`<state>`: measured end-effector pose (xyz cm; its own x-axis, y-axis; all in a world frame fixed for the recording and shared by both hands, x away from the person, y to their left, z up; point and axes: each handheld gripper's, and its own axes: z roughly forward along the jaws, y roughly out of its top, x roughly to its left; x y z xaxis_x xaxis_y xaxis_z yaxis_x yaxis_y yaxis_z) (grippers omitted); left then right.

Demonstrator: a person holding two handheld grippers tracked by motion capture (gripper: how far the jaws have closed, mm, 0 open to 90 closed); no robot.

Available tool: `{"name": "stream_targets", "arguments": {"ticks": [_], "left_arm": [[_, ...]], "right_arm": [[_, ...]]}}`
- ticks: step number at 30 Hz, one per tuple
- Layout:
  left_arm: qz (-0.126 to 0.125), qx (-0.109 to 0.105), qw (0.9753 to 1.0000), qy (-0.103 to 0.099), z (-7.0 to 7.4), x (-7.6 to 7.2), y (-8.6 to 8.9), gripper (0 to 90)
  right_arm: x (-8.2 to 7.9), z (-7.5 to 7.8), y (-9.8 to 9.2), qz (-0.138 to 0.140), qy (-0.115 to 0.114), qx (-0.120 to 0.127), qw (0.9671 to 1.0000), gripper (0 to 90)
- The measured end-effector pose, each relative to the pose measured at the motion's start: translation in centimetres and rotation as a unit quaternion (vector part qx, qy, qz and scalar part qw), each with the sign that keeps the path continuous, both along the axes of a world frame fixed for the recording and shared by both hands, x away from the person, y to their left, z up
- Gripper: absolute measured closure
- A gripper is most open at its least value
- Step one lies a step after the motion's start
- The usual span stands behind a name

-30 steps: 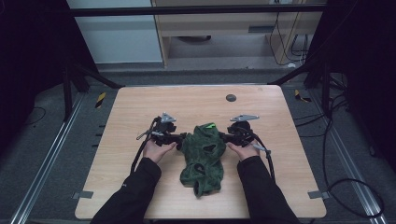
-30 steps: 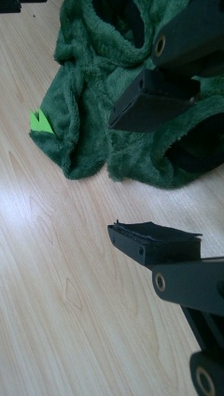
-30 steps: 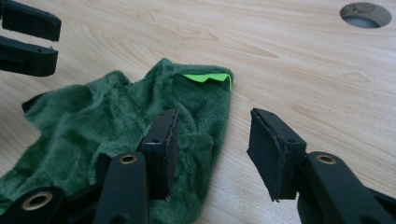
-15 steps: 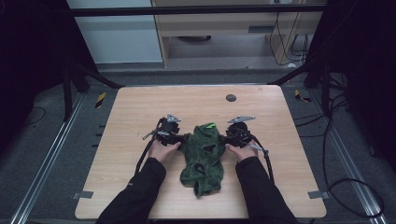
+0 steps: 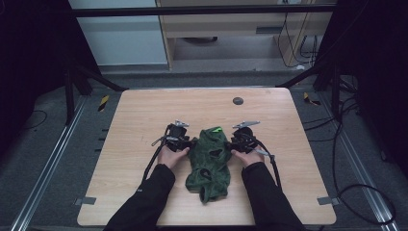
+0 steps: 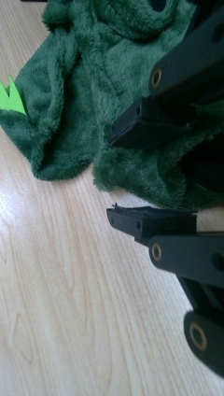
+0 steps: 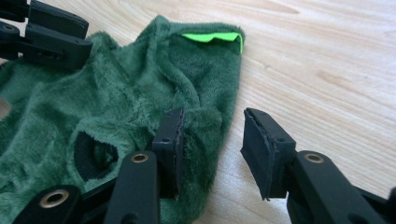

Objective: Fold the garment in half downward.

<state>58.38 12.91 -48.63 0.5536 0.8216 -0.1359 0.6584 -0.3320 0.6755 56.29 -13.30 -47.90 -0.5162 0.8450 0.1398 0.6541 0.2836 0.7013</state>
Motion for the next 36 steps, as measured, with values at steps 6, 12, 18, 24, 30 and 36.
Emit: {"name": "stream_targets", "arguments": {"ticks": [6,12,18,24,30,36], "left_arm": [[0.001,-0.006,0.9999,0.01,-0.5,-0.1,-0.1,68.7],[0.005,-0.003,0.9999,0.01,-0.5,-0.3,-0.4,78.1],[0.012,0.002,0.9999,0.011,-0.5,-0.5,-0.6,84.1],[0.013,-0.006,0.9999,0.007,0.0,-0.7,-0.3,88.1],[0.009,-0.014,0.9998,-0.005,1.1,-1.3,0.1,88.6],[0.002,-0.022,0.9996,-0.015,2.2,-2.1,0.3,88.9]], "right_arm": [[0.2,-0.6,0.3,0.005,0.013,-0.004,0.9999,63.0],[0.3,-1.0,0.6,0.007,0.032,-0.007,0.9995,69.0],[0.2,-1.2,0.9,0.011,0.034,-0.009,0.9993,76.8],[0.1,-0.8,0.9,0.011,0.018,-0.011,0.9997,83.4],[-0.3,0.1,0.7,0.015,-0.002,-0.001,0.9999,84.2],[-1.1,1.5,0.7,0.027,-0.031,0.006,0.9991,84.3]]}}
